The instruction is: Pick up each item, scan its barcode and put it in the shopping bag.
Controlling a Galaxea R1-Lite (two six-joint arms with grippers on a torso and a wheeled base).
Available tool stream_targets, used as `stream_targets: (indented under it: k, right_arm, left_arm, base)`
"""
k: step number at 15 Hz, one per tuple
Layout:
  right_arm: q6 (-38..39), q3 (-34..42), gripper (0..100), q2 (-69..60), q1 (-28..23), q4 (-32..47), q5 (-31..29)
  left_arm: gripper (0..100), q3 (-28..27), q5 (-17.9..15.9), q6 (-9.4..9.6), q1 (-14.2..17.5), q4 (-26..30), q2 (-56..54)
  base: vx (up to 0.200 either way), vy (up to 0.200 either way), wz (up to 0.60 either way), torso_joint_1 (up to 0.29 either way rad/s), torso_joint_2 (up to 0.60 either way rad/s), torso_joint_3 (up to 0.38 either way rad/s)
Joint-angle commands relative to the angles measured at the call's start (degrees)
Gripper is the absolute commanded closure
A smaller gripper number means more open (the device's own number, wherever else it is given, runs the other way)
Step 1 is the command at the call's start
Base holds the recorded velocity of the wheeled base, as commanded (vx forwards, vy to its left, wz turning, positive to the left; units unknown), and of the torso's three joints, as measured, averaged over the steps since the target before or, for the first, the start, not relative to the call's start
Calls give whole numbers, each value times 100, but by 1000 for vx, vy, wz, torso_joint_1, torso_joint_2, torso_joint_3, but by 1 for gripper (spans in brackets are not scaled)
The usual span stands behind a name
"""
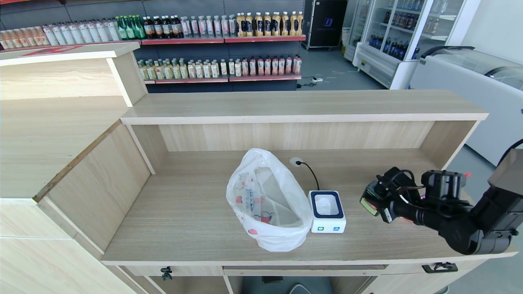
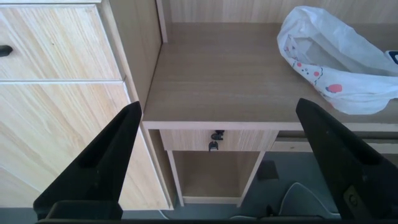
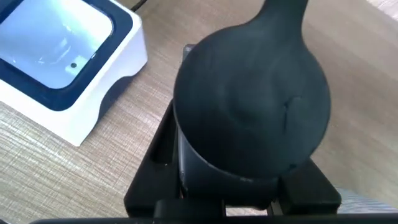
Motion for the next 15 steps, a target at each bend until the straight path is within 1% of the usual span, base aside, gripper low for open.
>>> stream_targets:
  k: [1, 3, 5, 6, 7, 8, 10, 12, 13, 14, 15]
  right_arm:
    - [-635, 19, 100, -1397, -143, 257, 3]
    - [-1277, 221, 100, -2496, -258, 723, 20]
    - [-1892, 994, 100, -3401, -231, 758, 73]
    - [-1936, 1012, 100, -3418, -231, 758, 73]
    - [-3272, 1100, 100, -3867, -3, 793, 724]
    - [-4098, 1047, 100, -3937, 226, 723, 1172]
    - [-5759, 1021, 100, -4095, 683, 503, 1576]
    - [-7570, 1021, 100, -4122, 1518, 433, 1840]
    - [-8317, 1012, 100, -4016, 1992, 468, 1822]
    - [-8853, 994, 100, -3796, 2625, 468, 1620]
    - [-9099, 941, 100, -3603, 3232, 389, 1356]
  left_arm:
    - [0, 0, -2, -1, 1, -1, 9]
    - [0, 0, -2, -1, 1, -1, 9]
    - [0, 0, -2, -1, 1, -1, 9]
    - [0, 0, -2, -1, 1, -1, 9]
    - [0, 0, -2, -1, 1, -1, 9]
    - [0, 0, -2, -1, 1, -1, 9]
    - [0, 0, -2, -1, 1, -1, 9]
    - [0, 0, -2, -1, 1, -1, 9]
    - [0, 0, -2, -1, 1, -1, 9]
    - [0, 0, -2, -1, 1, -1, 9]
    - [0, 0, -2, -1, 1, -1, 9]
  base:
    - [0, 0, 0, 0, 0, 0]
    - [0, 0, 0, 0, 0, 0]
    - [0, 0, 0, 0, 0, 0]
    - [0, 0, 0, 0, 0, 0]
    - [0, 0, 0, 0, 0, 0]
    - [0, 0, 0, 0, 0, 0]
    - [0, 0, 0, 0, 0, 0]
    - [0, 0, 0, 0, 0, 0]
    - [0, 0, 0, 0, 0, 0]
    - [0, 0, 0, 0, 0, 0]
    - [0, 0, 0, 0, 0, 0]
